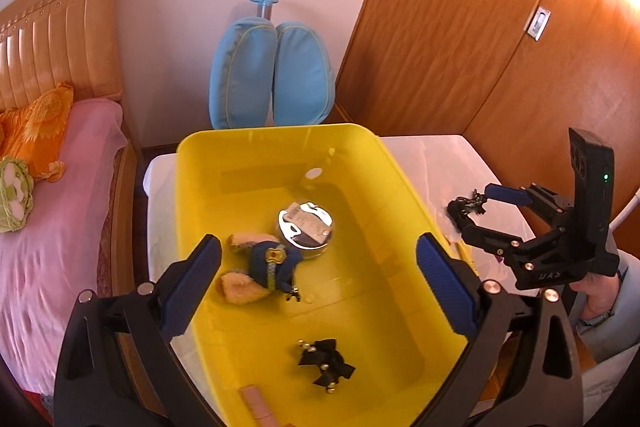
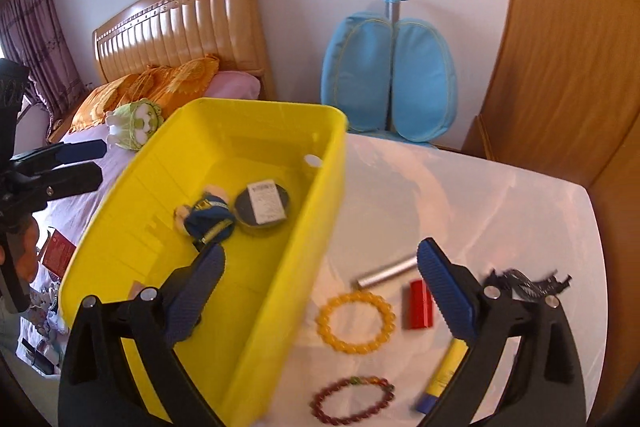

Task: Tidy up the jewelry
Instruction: 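Lift the open right gripper out of the yellow bin, then reach the left gripper to the black bow claw clip and grasp it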

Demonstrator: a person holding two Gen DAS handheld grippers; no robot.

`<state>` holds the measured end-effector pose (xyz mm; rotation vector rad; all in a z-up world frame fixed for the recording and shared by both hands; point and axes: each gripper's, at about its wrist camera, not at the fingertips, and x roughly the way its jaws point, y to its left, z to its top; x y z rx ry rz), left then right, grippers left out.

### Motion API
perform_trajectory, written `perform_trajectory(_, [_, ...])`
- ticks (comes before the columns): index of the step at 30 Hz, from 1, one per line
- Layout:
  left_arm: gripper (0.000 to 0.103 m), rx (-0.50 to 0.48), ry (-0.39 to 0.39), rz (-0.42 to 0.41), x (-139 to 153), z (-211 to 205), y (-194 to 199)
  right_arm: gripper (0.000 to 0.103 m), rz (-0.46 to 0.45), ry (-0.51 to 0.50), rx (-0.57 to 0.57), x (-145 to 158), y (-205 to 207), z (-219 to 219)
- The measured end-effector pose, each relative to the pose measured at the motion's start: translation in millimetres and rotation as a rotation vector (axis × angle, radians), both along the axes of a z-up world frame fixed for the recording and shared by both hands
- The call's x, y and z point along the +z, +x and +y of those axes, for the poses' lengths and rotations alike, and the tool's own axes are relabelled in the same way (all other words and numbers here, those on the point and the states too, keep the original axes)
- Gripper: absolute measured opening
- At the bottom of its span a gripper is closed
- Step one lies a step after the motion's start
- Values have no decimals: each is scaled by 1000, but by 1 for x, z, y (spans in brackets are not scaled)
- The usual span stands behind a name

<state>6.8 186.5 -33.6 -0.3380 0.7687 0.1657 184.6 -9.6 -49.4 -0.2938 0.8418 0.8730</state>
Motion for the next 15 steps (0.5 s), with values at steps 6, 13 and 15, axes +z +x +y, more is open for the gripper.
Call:
perform_trajectory(6, [95,-53,76,-2,15,-85,35,98,3,53,-54,-6,5,-101])
perform_trajectory(13, [95,-154,105,37,21,-187,80,98,47,83,-108,-17,6,-203])
perform_trajectory(15, [95,-172,87,50,15,-212,92,98,46,74,-97,-17,6,-226])
